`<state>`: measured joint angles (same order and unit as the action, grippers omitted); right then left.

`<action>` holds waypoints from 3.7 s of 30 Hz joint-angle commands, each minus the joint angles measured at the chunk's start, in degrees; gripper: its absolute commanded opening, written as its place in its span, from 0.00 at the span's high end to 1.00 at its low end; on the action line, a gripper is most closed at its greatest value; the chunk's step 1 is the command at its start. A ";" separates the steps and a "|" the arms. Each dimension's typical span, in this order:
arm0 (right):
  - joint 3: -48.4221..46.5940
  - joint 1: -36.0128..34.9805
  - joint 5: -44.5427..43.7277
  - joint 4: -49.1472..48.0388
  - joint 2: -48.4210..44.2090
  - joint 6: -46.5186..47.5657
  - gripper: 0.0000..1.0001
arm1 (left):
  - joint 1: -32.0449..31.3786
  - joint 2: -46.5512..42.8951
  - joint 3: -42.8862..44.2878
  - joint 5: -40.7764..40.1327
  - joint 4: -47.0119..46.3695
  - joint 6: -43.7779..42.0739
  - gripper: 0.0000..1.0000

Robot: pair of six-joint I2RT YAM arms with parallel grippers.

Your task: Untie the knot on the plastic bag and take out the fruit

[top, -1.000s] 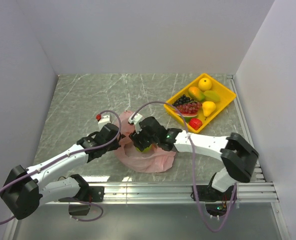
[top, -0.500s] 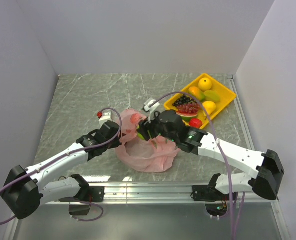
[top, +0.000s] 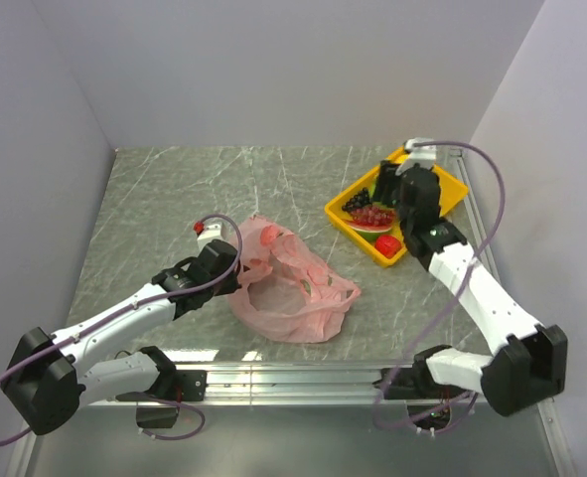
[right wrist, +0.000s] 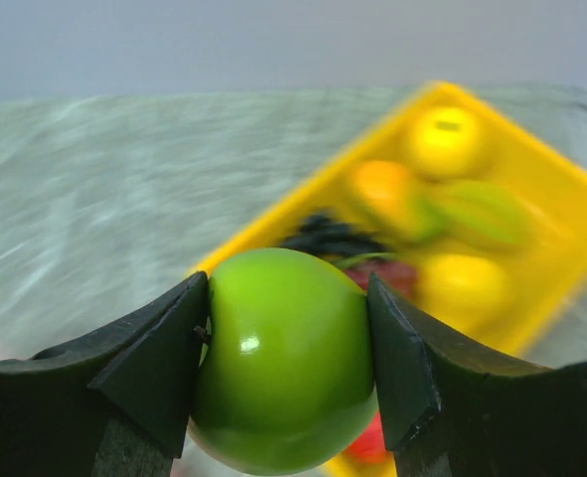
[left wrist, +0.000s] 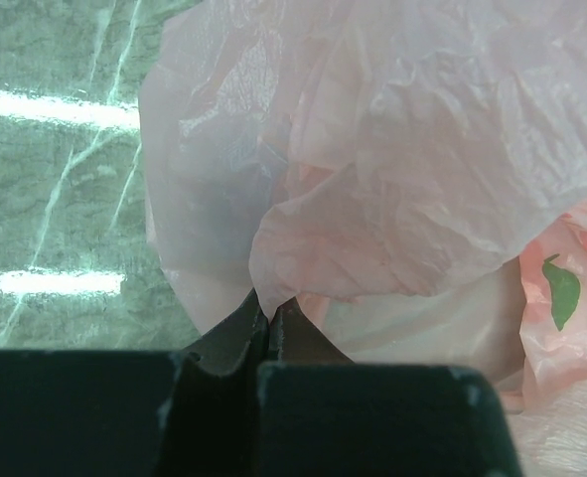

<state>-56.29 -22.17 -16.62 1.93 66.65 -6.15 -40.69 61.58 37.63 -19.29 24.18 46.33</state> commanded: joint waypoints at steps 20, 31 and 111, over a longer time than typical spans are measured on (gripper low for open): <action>-3.74 15.05 -1.84 1.93 19.14 -10.99 0.08 | 0.17 -2.78 -1.68 1.10 -3.62 -0.36 0.99; 4.25 0.04 2.90 0.88 3.32 -8.26 0.09 | -0.09 -0.32 6.04 -3.47 -0.02 -5.27 0.99; 4.87 -27.40 5.98 -12.84 30.74 -4.92 0.82 | -4.93 8.38 -0.01 1.89 -7.40 2.81 0.99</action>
<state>-52.77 -49.93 -10.41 -9.08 100.57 -10.76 -45.82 70.15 36.18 -16.03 17.02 50.24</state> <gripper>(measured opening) 0.418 0.013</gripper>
